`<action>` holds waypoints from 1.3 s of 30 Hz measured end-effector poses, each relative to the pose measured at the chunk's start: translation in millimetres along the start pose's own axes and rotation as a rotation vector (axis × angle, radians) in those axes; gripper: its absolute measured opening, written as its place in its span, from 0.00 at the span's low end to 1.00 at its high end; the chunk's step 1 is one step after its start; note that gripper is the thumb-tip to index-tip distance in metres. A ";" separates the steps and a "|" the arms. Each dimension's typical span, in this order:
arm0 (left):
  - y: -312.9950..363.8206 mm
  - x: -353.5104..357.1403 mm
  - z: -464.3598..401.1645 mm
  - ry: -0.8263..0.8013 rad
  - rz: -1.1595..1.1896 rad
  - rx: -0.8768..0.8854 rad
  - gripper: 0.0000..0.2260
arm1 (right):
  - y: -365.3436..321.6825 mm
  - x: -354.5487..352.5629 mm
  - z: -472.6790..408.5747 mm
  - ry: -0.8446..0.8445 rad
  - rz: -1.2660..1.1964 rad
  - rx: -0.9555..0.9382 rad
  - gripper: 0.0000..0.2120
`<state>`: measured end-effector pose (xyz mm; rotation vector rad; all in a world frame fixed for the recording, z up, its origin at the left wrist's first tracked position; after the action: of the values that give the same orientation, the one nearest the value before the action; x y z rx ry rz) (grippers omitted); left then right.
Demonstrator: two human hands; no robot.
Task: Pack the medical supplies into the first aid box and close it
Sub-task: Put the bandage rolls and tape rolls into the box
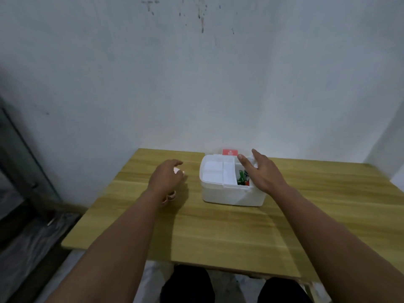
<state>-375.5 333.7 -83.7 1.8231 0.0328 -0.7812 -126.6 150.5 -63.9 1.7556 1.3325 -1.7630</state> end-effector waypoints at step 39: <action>11.4 -3.2 -77.2 -0.250 -0.350 0.164 0.23 | 0.3 2.9 2.2 0.056 0.008 0.023 0.44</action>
<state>-335.7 395.8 -58.4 1.8849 0.1319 -1.2871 -128.3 149.8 -67.1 1.8323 1.3307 -1.7439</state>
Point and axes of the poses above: each hand's wrist, its own z-axis away from the middle knuckle, its own x-axis out of the palm, y = z × x, the point moved 3 cm from there along -z, towards the middle knuckle, and after that the axes turned 15 degrees about z, right-handed, at the moved point
